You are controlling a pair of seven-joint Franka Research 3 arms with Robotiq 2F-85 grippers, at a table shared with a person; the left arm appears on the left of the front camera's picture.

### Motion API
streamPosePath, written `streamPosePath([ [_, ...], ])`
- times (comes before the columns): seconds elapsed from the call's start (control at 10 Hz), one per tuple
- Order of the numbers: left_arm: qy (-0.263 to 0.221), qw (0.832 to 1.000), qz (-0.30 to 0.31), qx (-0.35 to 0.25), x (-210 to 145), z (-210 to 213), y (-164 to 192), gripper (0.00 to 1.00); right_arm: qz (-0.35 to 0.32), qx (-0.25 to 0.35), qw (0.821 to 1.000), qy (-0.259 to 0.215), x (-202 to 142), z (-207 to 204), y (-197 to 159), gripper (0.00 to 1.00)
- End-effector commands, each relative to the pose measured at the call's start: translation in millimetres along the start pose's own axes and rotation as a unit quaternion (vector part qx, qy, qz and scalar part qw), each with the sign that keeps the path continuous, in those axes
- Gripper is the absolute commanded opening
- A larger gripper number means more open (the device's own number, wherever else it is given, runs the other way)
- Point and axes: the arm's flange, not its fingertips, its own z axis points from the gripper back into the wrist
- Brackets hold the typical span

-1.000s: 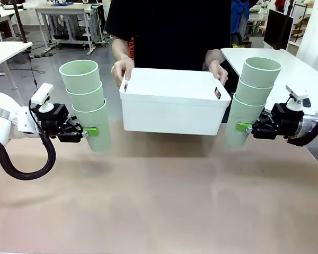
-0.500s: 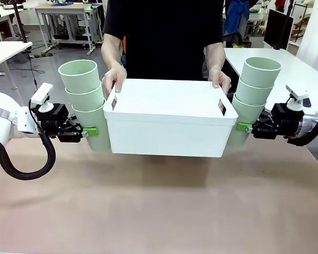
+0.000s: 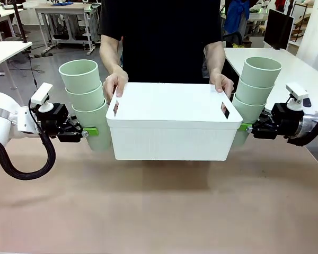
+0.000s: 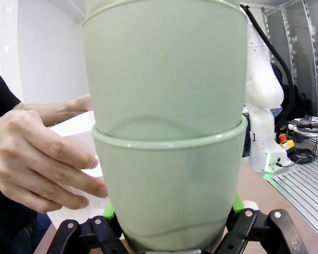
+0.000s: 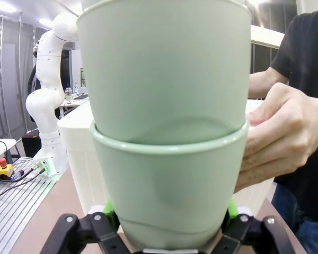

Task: Stack the cups and store them in the basket.
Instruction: Place the stack of Reusable plastic cups into the Pantry Basket.

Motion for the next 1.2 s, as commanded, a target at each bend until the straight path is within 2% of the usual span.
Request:
streamPosePath([
  [0.0, -0.002, 1.000, -0.006, -0.002, 4.9, -1.1, 0.4, 0.87, 0.005, -0.008, 1.000, -0.005, 5.0, -2.2, -1.9, 0.85],
  [1.1, -0.002, 1.000, -0.006, -0.002, 4.9, -1.1, 0.4, 0.87, 0.005, -0.008, 1.000, -0.005, 5.0, -2.2, -1.9, 0.85],
])
